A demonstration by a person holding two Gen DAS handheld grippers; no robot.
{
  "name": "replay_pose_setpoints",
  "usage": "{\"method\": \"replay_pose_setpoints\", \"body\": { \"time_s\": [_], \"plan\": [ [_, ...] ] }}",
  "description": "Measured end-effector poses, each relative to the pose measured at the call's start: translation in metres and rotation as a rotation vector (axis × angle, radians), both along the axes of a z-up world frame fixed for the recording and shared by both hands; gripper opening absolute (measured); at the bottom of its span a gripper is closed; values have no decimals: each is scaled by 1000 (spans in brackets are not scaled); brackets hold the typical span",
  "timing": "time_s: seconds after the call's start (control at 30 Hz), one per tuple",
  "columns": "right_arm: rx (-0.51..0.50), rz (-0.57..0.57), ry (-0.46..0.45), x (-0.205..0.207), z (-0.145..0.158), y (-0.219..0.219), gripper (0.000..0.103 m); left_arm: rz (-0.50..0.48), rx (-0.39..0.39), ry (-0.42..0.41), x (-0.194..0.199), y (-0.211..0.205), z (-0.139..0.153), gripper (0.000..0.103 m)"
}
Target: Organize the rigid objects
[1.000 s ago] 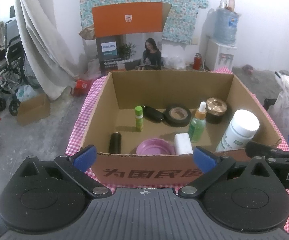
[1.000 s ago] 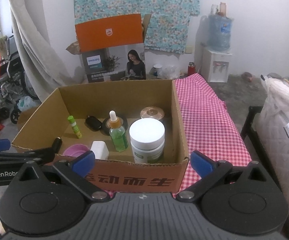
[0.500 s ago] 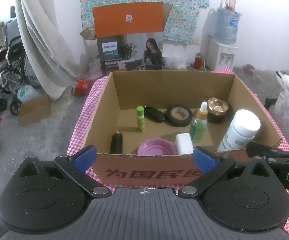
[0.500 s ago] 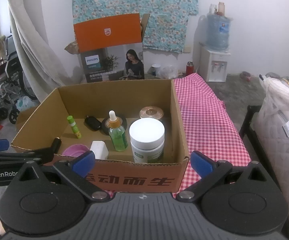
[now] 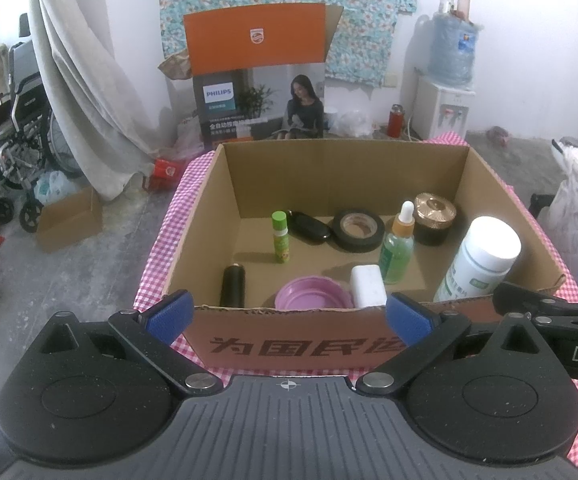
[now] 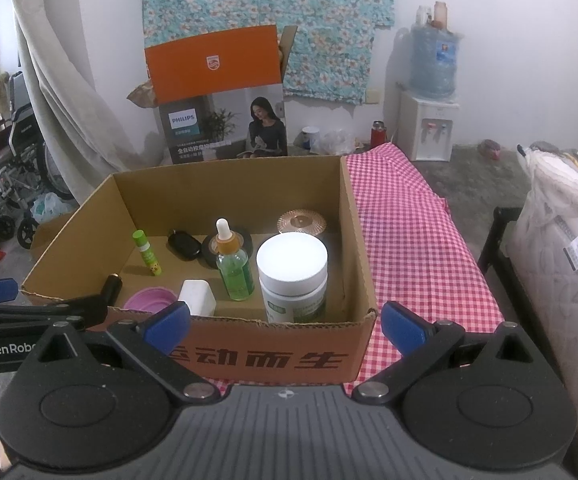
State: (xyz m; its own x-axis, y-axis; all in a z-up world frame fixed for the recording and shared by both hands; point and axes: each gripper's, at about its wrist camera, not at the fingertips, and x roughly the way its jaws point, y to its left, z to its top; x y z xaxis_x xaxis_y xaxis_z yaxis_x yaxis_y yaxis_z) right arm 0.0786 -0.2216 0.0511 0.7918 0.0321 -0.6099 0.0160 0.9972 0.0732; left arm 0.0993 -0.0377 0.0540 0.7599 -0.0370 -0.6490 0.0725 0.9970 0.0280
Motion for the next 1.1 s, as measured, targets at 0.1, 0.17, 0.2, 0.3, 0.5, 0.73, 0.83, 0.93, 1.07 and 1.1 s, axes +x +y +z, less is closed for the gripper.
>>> {"method": "replay_pose_setpoints", "body": {
  "time_s": [0.1, 0.17, 0.2, 0.3, 0.5, 0.73, 0.83, 0.93, 1.07, 1.1],
  "plan": [
    [2, -1, 2, 0, -1, -1, 103, -1, 0, 1, 0, 1, 0, 103],
    [2, -2, 3, 0, -1, -1, 103, 0, 0, 2, 0, 0, 0, 103],
    [4, -2, 4, -1, -1, -1, 103, 1, 0, 1, -1, -1, 0, 103],
    [4, -3, 3, -1, -2, -2, 103, 0, 0, 1, -1, 0, 0, 103],
    [5, -3, 3, -1, -2, -2, 103, 0, 3, 0, -1, 0, 0, 103],
    [4, -3, 4, -1, -2, -2, 103, -1, 3, 1, 0, -1, 0, 103],
    [5, -3, 5, -1, -2, -2, 103, 0, 4, 1, -1, 0, 0, 103],
    [7, -5, 6, -2, -2, -4, 103, 0, 4, 2, 0, -1, 0, 103],
    [8, -5, 5, -2, -2, -4, 103, -1, 5, 1, 0, -2, 0, 103],
    [8, -6, 6, -1, -2, -4, 103, 0, 4, 2, 0, -2, 0, 103]
  ]
}}
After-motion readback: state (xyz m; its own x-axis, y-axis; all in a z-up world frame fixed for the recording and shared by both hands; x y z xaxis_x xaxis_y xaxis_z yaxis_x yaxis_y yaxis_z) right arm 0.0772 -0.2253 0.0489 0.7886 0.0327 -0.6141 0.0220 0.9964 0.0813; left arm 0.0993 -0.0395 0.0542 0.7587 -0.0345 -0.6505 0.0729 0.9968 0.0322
